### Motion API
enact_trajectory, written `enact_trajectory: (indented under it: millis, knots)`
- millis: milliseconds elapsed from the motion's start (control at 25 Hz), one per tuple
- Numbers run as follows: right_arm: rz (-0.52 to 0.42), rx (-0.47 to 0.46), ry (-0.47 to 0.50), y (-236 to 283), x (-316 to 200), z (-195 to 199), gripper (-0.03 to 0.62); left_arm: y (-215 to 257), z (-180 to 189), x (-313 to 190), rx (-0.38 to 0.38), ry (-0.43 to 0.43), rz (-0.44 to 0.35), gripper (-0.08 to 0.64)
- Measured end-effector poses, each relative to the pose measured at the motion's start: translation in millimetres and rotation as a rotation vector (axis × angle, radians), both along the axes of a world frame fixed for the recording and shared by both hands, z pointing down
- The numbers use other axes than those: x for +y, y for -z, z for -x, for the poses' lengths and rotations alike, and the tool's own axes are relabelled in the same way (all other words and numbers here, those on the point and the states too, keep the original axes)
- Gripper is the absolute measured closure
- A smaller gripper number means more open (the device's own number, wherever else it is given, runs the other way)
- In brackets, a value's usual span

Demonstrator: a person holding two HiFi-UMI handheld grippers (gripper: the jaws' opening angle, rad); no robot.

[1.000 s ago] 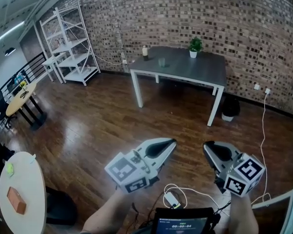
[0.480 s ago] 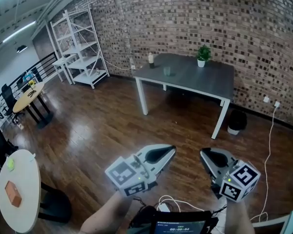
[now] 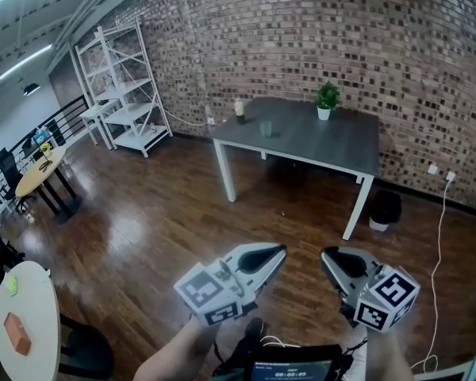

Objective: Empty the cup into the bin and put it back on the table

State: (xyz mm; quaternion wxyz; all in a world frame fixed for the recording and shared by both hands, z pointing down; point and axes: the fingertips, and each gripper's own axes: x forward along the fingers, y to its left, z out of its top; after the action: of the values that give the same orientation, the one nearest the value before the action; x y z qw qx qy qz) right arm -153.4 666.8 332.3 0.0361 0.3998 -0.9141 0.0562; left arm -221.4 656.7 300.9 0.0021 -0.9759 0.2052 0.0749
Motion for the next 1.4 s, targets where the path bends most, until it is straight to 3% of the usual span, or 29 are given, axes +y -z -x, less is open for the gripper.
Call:
enact_trajectory:
  millis: [480, 760, 1000, 1200, 1400]
  knots:
    - [0.009, 0.026, -0.048, 9.8, -143.8, 13.1, 0.588, 15.5, 11.7, -138.2, 0.01, -0.072, -0.005, 0.569]
    - [0.012, 0.051, -0.072, -0.9, -232.3, 35.9, 0.588, 8.6, 40.7, -220.3, 0.007, -0.094, -0.043, 0.569]
    - [0.028, 0.052, -0.13, -13.7, -291.8, 46.9, 0.588, -2.6, 72.1, -289.6, 0.046, -0.105, 0.0, 0.569]
    - [0.043, 0.082, -0.122, -15.5, -318.7, 51.5, 0.588, 13.0, 81.4, -318.5, 0.098, -0.073, 0.01, 0.569]
    - [0.033, 0.069, -0.118, -12.2, -351.2, 49.5, 0.588, 20.9, 77.9, -342.8, 0.103, -0.074, -0.038, 0.569]
